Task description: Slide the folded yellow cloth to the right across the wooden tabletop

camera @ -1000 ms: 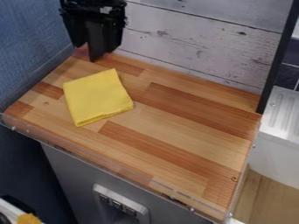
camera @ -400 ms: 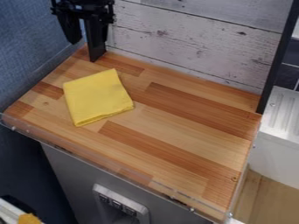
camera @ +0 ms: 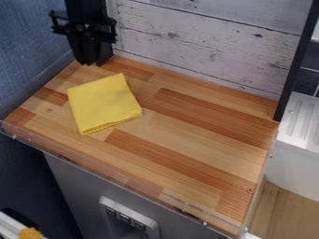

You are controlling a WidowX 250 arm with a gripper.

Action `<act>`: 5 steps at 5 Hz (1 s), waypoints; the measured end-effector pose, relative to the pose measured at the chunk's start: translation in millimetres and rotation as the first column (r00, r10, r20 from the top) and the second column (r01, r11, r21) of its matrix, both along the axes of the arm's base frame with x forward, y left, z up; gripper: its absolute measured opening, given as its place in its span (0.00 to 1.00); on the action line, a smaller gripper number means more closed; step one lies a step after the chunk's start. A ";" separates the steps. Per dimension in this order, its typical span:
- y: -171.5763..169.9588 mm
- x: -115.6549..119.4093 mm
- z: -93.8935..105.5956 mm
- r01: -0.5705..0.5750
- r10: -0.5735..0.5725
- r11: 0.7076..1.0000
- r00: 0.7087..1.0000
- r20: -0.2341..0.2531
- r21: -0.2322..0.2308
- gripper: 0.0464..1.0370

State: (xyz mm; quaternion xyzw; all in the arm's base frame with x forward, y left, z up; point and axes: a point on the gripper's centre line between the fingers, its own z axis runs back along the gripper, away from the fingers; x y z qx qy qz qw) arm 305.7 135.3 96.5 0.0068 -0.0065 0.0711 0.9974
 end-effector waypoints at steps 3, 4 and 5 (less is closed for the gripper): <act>4.5 6.5 -46.0 -0.015 0.015 1.000 1.000 -0.021 -0.017 0.02; 5.2 8.7 -57.5 -0.022 0.022 1.000 0.999 -0.023 -0.019 0.02; 4.9 10.3 -70.2 -0.021 0.020 1.000 1.000 -0.024 -0.022 0.02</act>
